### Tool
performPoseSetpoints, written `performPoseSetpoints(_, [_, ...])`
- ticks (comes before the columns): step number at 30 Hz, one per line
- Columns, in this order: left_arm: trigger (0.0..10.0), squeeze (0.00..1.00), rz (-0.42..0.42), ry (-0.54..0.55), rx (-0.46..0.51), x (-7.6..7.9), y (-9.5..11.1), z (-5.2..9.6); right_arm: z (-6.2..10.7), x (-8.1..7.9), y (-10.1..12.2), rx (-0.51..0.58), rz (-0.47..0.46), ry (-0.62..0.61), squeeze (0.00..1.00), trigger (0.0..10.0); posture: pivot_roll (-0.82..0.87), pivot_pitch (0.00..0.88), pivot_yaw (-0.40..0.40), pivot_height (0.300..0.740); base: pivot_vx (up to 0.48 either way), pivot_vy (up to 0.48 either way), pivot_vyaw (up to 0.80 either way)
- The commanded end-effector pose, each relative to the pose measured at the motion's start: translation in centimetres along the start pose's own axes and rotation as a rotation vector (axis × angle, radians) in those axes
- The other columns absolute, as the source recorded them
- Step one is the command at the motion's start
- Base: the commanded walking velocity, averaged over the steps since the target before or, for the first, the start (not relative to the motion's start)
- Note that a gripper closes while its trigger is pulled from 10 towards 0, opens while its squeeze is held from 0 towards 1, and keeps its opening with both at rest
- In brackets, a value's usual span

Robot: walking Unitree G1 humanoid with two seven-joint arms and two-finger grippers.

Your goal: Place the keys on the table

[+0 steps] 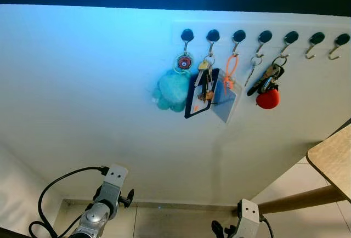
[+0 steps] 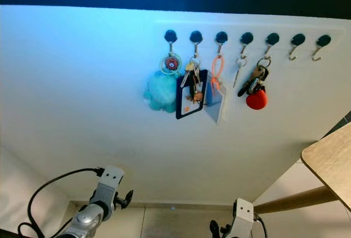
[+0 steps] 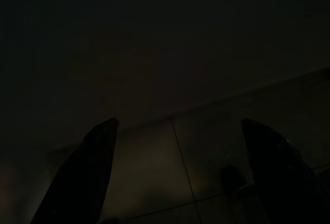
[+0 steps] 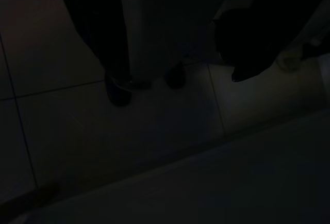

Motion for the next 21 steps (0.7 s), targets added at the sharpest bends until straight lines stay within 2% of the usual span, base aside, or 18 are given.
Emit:
performPoseSetpoints(1, [10.0,0.0,-0.012,-0.013,-0.011,0.15,-0.46,0.16,0.07,0.34,0.18,0.014,-0.01,-0.014,0.0,10.0,0.07,0.028,-0.001,0.74,0.0,0.0,0.0])
performPoseSetpoints(10, [10.0,0.0,0.004,-0.029,-0.017,0.64,-0.3,-0.03,0.11,0.51,0.19,0.016,-0.011,-0.02,0.0,10.0,0.07,0.031,-0.003,0.74,0.0,0.0,0.0])
performPoseSetpoints(16, [10.0,0.0,0.01,-0.029,-0.01,0.8,-0.18,-0.08,0.12,0.56,0.24,0.017,-0.01,-0.02,0.0,10.0,0.06,0.032,-0.005,0.74,0.0,0.48,0.0])
performPoseSetpoints(21, [10.0,0.0,0.007,-0.027,0.007,0.93,0.01,-0.07,0.13,0.61,0.32,0.019,-0.008,-0.021,0.0,10.0,0.06,0.033,-0.006,0.74,0.0,0.0,0.0])
Point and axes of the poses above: a point about 5 cm out from each wrist's last joint towards the gripper, its own z axis pointing back from the gripper into the wrist, its own y axis along the axis of the wrist's last joint, x = y × z, the point moved 4 cm from there along -z, pointing out of the wrist towards the gripper, and after that the axes turned 2 degrees about -z, right-handed, at the moved point
